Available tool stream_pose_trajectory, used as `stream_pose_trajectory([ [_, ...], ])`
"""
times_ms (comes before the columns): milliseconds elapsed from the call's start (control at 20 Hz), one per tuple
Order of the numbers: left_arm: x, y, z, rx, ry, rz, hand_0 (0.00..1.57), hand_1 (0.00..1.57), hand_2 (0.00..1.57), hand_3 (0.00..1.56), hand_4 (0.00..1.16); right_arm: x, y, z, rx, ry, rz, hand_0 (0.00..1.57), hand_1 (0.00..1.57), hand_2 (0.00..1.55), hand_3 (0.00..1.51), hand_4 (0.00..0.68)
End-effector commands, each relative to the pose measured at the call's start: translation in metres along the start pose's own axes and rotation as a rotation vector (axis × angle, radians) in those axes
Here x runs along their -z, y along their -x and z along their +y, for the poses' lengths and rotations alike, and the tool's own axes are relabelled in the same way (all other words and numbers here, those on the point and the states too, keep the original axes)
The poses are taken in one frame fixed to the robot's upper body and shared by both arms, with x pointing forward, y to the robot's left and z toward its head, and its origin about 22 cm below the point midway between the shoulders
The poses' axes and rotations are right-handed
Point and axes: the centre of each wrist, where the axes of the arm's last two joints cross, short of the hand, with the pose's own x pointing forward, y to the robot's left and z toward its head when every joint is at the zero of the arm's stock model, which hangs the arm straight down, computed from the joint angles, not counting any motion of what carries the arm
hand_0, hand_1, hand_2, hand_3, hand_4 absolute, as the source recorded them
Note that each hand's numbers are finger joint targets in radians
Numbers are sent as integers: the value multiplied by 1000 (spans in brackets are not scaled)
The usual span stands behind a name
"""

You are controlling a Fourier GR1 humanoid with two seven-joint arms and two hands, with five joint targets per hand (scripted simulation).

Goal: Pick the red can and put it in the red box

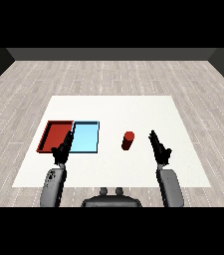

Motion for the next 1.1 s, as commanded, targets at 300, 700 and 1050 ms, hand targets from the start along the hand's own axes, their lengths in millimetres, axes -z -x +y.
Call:
stream_pose_trajectory([
  [300, 6, -30, 7, -43, -54, -349, 0, 0, 0, 0, 0, 16, -15, 2, 134, 0, -208, 0, 0, 0, 0, 0],
  [700, -9, -7, 8, -70, -65, -405, 0, 0, 0, 0, 0, 13, 9, -6, 149, -44, -253, 0, 0, 0, 0, 0],
  [1050, -11, -3, 7, -68, -50, -407, 0, 0, 0, 0, 0, 18, 15, -12, 148, -22, -238, 0, 0, 0, 0, 0],
])
